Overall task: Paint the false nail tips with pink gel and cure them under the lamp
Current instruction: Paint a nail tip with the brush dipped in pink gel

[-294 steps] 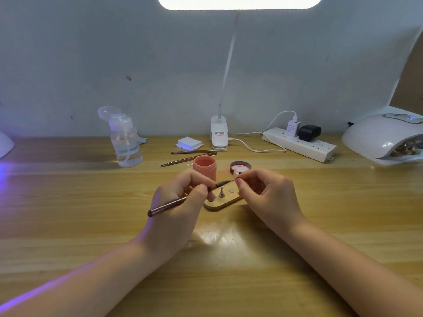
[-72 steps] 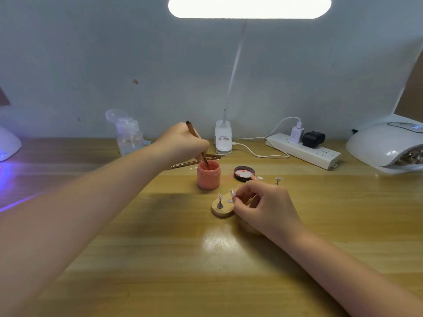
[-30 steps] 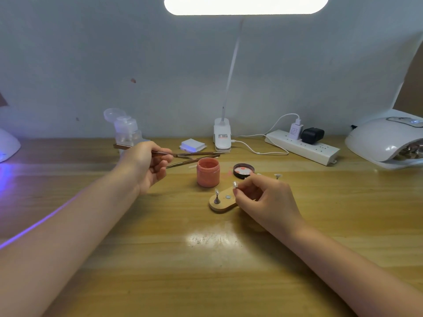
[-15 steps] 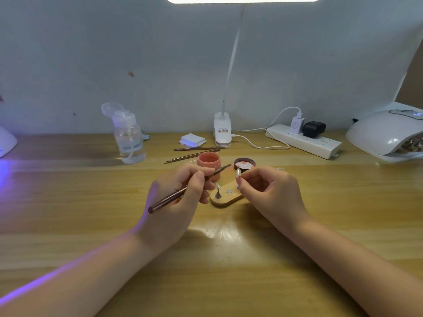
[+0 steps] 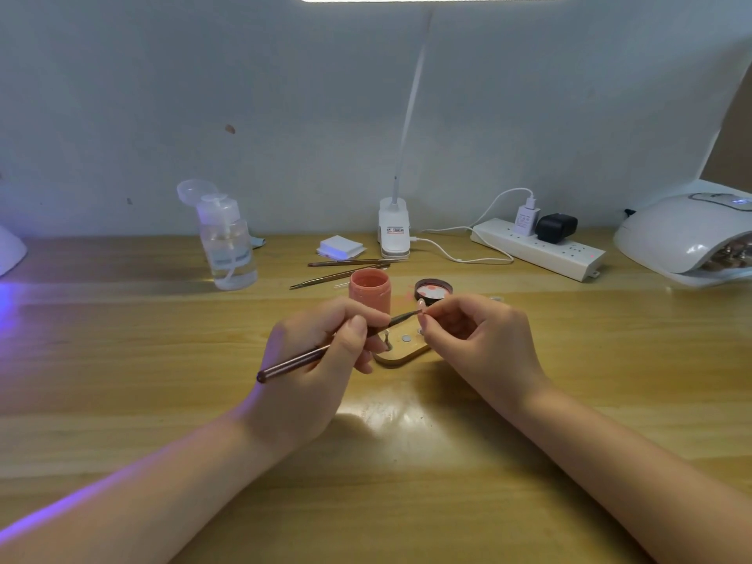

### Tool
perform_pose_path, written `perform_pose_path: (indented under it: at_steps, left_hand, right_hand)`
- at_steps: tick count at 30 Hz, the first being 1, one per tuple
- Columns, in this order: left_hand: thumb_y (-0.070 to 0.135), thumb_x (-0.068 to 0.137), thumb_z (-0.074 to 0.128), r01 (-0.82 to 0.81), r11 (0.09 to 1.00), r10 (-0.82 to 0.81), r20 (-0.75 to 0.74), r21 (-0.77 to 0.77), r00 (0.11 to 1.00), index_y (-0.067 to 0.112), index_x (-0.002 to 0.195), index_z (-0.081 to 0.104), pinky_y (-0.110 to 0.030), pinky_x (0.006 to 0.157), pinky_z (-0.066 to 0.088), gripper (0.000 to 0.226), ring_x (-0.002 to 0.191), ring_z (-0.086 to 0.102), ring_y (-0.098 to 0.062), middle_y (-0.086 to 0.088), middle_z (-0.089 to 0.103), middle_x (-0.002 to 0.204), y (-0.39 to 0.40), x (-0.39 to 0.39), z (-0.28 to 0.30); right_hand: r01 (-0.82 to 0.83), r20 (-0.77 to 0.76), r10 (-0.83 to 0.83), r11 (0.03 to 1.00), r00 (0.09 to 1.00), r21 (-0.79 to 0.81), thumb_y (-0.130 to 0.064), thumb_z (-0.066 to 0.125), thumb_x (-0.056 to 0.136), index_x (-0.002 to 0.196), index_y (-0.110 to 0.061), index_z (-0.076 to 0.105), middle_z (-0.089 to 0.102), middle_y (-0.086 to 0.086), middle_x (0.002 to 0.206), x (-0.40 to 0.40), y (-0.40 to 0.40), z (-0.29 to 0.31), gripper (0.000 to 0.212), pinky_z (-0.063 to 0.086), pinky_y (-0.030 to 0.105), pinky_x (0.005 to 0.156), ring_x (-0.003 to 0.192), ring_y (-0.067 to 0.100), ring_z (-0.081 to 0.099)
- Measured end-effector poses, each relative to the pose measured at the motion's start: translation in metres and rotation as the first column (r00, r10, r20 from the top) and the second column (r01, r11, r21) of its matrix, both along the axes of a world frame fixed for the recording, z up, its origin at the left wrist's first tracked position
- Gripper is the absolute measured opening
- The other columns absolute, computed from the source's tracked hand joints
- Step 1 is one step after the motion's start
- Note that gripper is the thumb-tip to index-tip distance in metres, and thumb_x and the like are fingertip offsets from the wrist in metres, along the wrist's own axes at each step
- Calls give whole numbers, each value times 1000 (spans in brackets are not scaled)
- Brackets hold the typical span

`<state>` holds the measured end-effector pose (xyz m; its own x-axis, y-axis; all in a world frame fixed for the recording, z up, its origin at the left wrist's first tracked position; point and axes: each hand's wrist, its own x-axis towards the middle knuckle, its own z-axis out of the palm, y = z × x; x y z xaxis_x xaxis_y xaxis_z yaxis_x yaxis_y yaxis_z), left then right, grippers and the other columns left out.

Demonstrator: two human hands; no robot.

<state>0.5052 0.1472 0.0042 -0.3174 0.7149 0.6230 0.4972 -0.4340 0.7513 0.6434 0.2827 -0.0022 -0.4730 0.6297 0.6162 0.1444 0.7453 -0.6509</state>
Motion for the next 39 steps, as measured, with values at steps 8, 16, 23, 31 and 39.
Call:
perform_pose_path:
  at_steps: [8, 16, 23, 31, 39]
  left_hand:
    - [28, 88, 46, -13, 999, 13, -12, -29, 1000, 19, 94, 70, -25, 62, 54, 27, 73, 68, -13, 4, 71, 80, 0, 1, -1]
    - [32, 87, 49, -53, 996, 47, -74, -78, 996, 19, 101, 72, -32, 75, 56, 30, 88, 70, -14, 3, 74, 88, 0, 1, 1]
    - [31, 90, 50, -73, 996, 69, -63, -61, 996, 18, 105, 71, -30, 77, 56, 29, 91, 70, -15, 5, 74, 90, 0, 2, 1]
    - [24, 92, 50, -89, 995, 89, -26, -32, 996, 15, 99, 72, -18, 72, 51, 25, 85, 69, -11, 4, 73, 85, -1, 4, 3]
    - [26, 88, 48, -82, 996, 82, -2, -27, 997, 15, 93, 72, -12, 69, 47, 27, 80, 68, -8, 6, 72, 79, -2, 4, 4]
  right_hand:
    - [0, -12, 0, 1000, 1000, 6, -9, 75, 79, 81, -9, 75, 70, -2, 69, -1, 1, -1, 1, 49, 15, 61, 64, 8, 63]
    - [-2, 13, 2, 999, 1000, 38, -9, 74, 80, 84, -11, 75, 70, -2, 72, 0, 2, -3, 4, 50, 18, 63, 66, 9, 63]
    - [-11, 28, 9, 998, 1000, 63, -10, 73, 82, 85, -9, 75, 70, 0, 74, 0, 2, -2, 4, 53, 31, 67, 67, 11, 65]
    - [-28, 23, 27, 998, 999, 59, -11, 72, 83, 86, -8, 74, 70, 0, 74, 0, 2, -2, 5, 53, 34, 66, 67, 12, 65]
    - [-39, 9, 39, 999, 999, 32, -7, 72, 82, 86, -9, 75, 71, -1, 73, 0, 2, -2, 5, 54, 30, 67, 67, 9, 65]
